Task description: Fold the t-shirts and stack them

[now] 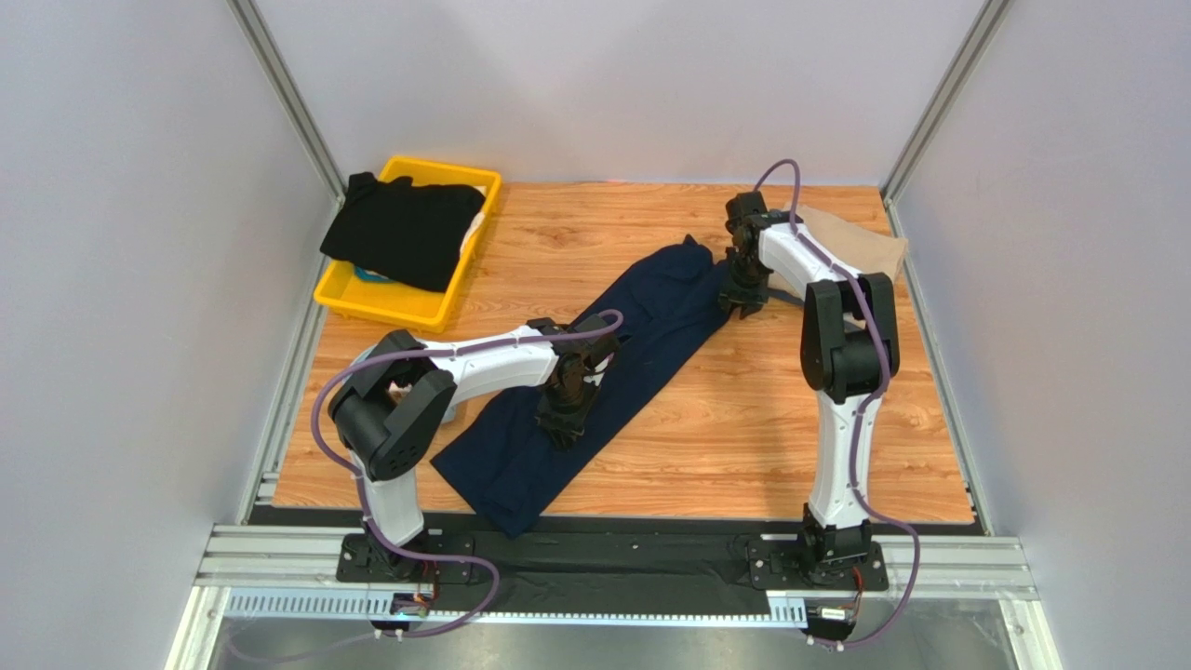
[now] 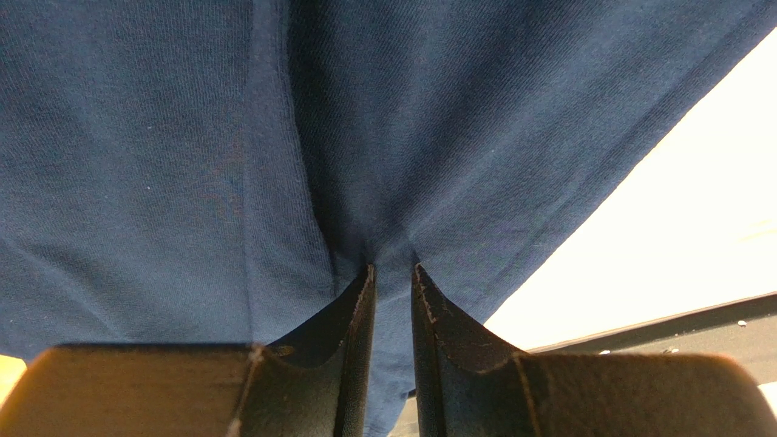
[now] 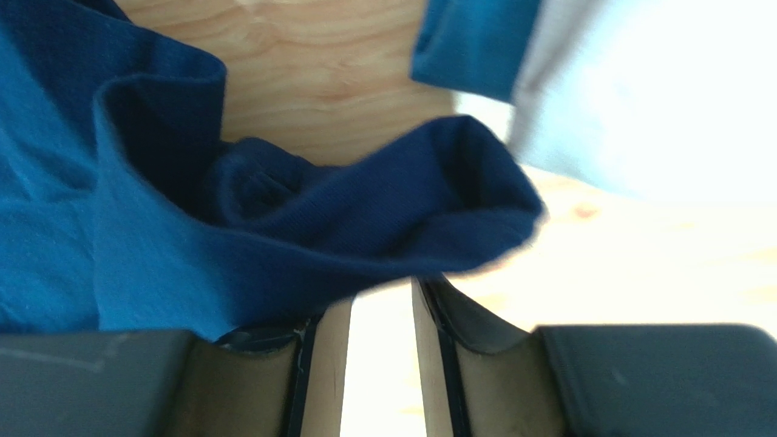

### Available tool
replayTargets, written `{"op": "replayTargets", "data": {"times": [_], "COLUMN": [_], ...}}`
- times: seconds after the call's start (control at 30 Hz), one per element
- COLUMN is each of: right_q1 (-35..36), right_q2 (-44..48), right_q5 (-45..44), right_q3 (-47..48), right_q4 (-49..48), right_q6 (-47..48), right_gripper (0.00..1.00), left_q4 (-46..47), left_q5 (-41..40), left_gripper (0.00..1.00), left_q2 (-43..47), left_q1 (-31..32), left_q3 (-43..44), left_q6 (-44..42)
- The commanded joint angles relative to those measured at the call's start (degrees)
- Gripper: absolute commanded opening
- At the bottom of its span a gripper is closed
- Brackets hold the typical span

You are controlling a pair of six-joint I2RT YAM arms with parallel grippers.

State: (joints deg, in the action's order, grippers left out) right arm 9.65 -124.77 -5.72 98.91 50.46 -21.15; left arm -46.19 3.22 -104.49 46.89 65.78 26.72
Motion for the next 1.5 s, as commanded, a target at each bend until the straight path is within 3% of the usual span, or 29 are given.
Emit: {"op": "replayTargets", "data": {"times": [0.0,0.27,0.67,1.13,1.4,1.47], "right_q1": [-0.7,-0.7,-0.7,-0.7,-0.7,-0.9], "right_q2": [7.2,12.4,-2.5,-10.4,-13.8,-16.0], "right_q5": [-2.4,0.3,-0.2,-1.1,1.9,6.0], "right_q3": [0.5,4.4,15.0,18.0,22.5,25.9], "right_q4": [-0.1,0.3,3.4,3.6,4.0,3.2], "right_q6": [0.4,0.9,0.1,-0.7,-1.4,-1.1], "right_gripper": [0.35,0.37,0.35,0.34,0.35,0.36], "left_q4": [-1.4,-1.1,-1.4,-1.2,1.1,0.9], "left_q5": [-1.6,-1.5,-1.7,-1.1,1.1,1.2], "left_gripper": [0.28,0.28,0.28,0.28,0.28,0.28], "left_q2": [-2.9,-3.1,-2.8,-3.4,-2.9,-2.9], "left_q1": [0.1,0.1,0.1,0.2,0.1,0.1], "left_q3": [-2.3,-2.9,-2.9,-4.4,-8.9,-9.4], "left_q6": [-0.4,-0.5,-1.0,-1.0,0.5,0.7]}}
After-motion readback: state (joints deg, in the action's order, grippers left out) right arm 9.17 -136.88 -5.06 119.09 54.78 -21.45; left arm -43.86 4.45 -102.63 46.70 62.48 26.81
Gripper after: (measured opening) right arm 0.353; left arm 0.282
